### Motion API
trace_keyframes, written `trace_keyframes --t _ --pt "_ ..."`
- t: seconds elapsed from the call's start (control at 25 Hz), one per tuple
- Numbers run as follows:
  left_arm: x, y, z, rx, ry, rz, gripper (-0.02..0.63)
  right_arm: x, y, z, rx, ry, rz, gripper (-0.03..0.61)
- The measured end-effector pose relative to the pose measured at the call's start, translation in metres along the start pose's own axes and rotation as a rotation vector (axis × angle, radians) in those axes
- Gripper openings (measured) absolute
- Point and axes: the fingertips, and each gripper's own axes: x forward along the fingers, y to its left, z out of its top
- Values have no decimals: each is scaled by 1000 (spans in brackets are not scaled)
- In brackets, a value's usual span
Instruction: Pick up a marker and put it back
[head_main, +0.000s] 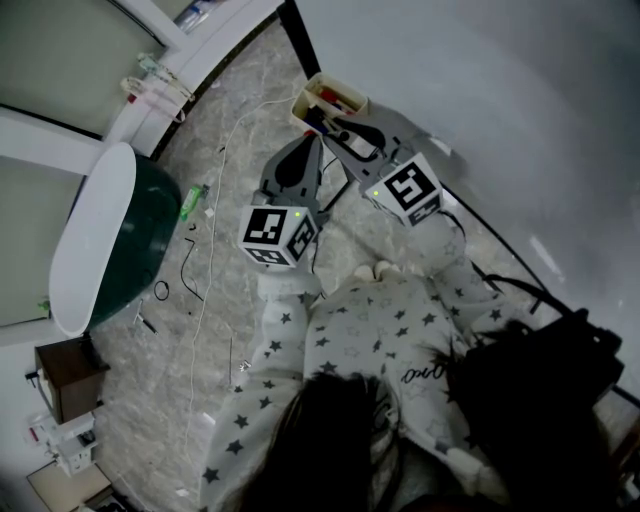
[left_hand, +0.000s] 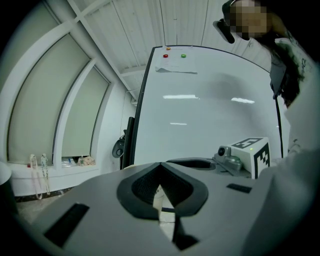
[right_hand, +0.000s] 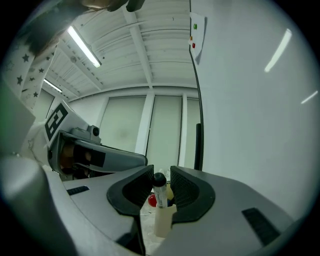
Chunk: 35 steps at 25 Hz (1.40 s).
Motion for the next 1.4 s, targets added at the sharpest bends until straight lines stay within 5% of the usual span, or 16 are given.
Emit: trace_keyframes --t 0.44,0.52,0.56,1.4 --pt "-10 7 14 16 -44 23 1 -37 9 72 -25 -142 7 84" --pt "-9 4 15 21 -47 13 0 -41 8 76 -21 -147 -4 79" --pt "-10 0 18 25 -49 6 1 -43 7 78 -26 -148 -12 6" --pt "-23 -49 51 86 -49 -88 0 -59 26 80 46 -110 4 6"
